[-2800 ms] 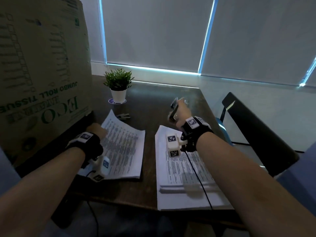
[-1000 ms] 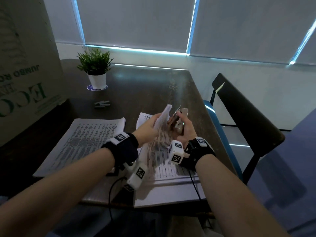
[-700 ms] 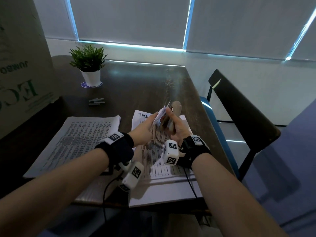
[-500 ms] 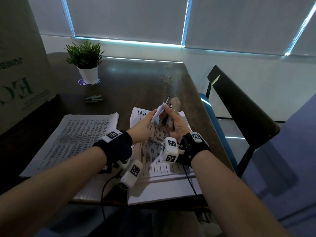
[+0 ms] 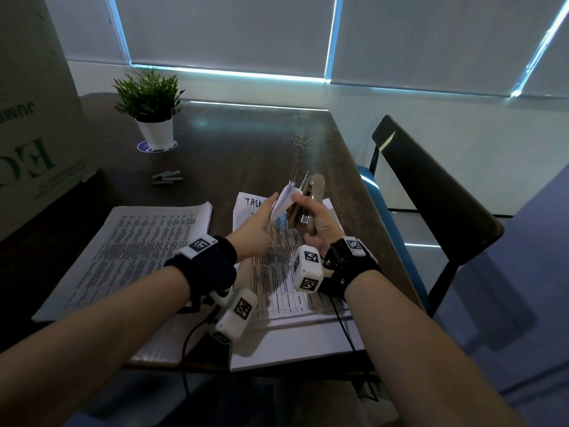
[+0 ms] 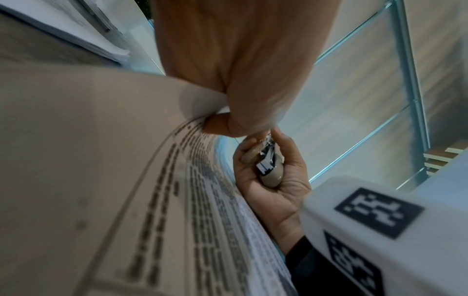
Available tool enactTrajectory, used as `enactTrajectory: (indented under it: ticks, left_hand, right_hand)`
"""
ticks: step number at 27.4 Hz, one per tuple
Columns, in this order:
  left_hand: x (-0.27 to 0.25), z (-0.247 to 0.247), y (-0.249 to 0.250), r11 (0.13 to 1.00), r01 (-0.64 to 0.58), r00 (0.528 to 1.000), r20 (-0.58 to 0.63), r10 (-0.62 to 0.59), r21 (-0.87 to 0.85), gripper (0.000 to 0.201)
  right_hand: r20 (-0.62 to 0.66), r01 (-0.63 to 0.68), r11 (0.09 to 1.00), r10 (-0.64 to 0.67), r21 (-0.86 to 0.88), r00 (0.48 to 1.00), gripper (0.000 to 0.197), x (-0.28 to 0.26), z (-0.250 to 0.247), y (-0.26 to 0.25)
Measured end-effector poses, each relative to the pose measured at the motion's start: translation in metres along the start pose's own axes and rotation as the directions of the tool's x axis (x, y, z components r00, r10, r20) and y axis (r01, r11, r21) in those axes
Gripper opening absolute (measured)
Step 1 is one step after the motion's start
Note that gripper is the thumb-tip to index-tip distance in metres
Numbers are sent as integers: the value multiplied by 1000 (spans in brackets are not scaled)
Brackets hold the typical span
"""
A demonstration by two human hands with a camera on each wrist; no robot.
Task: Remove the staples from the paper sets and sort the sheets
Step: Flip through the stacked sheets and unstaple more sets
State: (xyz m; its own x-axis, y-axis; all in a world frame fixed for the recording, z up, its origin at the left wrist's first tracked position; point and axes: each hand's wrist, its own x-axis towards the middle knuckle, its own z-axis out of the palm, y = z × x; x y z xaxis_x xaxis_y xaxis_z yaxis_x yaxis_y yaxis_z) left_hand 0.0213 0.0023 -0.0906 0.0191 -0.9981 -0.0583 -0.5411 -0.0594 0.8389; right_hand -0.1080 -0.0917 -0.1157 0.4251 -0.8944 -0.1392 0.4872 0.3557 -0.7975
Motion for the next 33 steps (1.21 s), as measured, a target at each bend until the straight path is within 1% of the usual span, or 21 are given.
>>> enactTrajectory:
  ticks: [3, 4, 5, 6, 7, 10, 11, 13, 14, 16, 17, 18, 19, 21, 22, 24, 26, 29, 31, 32, 33]
  left_hand:
    - [1, 0, 0, 991, -134, 983, -128, 133, 0, 106]
    - [3, -1, -1, 982, -183, 967, -170, 187, 40, 106]
    - [5, -1, -2, 972, -215, 954, -190, 231, 98, 101]
    - [6, 0, -2, 968, -204, 951, -204, 231, 145, 91]
    - [6, 1, 0, 972, -165, 955, -218, 200, 170, 76]
    - [7, 3, 3, 982, -6, 960, -274, 58, 186, 27]
    - [6, 3, 4, 980, 22, 955, -295, 39, 200, 23]
    - [6, 0, 2, 981, 69, 935, -355, 0, 183, 31]
    - [6, -2, 1, 983, 87, 926, -378, -19, 164, 31]
    - [5, -4, 3, 983, 75, 913, -408, 0, 169, 29]
    - [5, -5, 6, 981, 60, 908, -419, 24, 186, 28]
    - [3, -6, 9, 980, 45, 903, -428, 44, 196, 28]
    - [2, -6, 12, 979, 25, 897, -437, 66, 200, 28]
    - [-3, -7, 19, 977, -19, 885, -451, 116, 214, 30]
    - [-6, -7, 23, 974, -35, 878, -459, 138, 226, 32]
    - [-13, -8, 32, 970, -58, 859, -484, 169, 235, 34]
    - [-18, -11, 38, 973, -59, 847, -504, 167, 223, 33]
    - [-20, -13, 42, 981, -90, 845, -508, 167, 173, 28]
    - [-22, -12, 41, 983, -98, 844, -510, 164, 154, 28]
    - [-24, -13, 40, 984, -108, 841, -514, 165, 139, 31]
    - [-25, -17, 40, 986, -127, 840, -518, 162, 104, 33]
  right_hand:
    - [8, -47, 997, 46, 59, 999, 11, -1, 0, -2]
    - [14, -55, 995, 54, 87, 998, 8, -2, 1, -2]
    - [22, -61, 991, 59, 115, 998, 6, -2, 1, -3]
    - [28, -67, 987, 64, 144, 998, 4, -3, 1, -3]
    - [39, -74, 982, 69, 172, 997, 5, -4, 1, -4]
    - [77, -105, 967, 89, 234, 993, 14, -7, -1, -5]
    - [92, -105, 965, 85, 240, 992, 19, -8, -1, -4]
    - [104, -62, 961, 35, 269, 994, 27, -11, 4, -6]
    - [80, -28, 952, 3, 305, 997, 31, -13, 6, -9]
    - [-3, 72, 919, -77, 387, 997, 40, -14, 12, -28]
    - [-38, 132, 908, -127, 397, 991, 40, -13, 17, -42]
    - [-63, 211, 911, -202, 353, 977, 36, -13, 23, -58]
    - [-76, 305, 918, -296, 253, 952, 29, -14, 32, -73]
    - [-26, 475, 879, -474, 46, 880, 19, -23, 54, -94]
    - [9, 517, 856, -517, -19, 856, 15, -27, 63, -99]
    - [110, 553, 824, -542, -123, 833, 9, -36, 77, -102]
    - [201, 558, 804, -523, -204, 828, 8, -41, 86, -100]
    - [272, 565, 776, -501, -281, 822, 9, -48, 99, -95]
    - [259, 582, 742, -521, -333, 813, 11, -51, 108, -94]
    - [201, 583, 729, -550, -358, 811, 14, -51, 110, -97]
    - [110, 578, 731, -582, -363, 806, 17, -51, 108, -105]
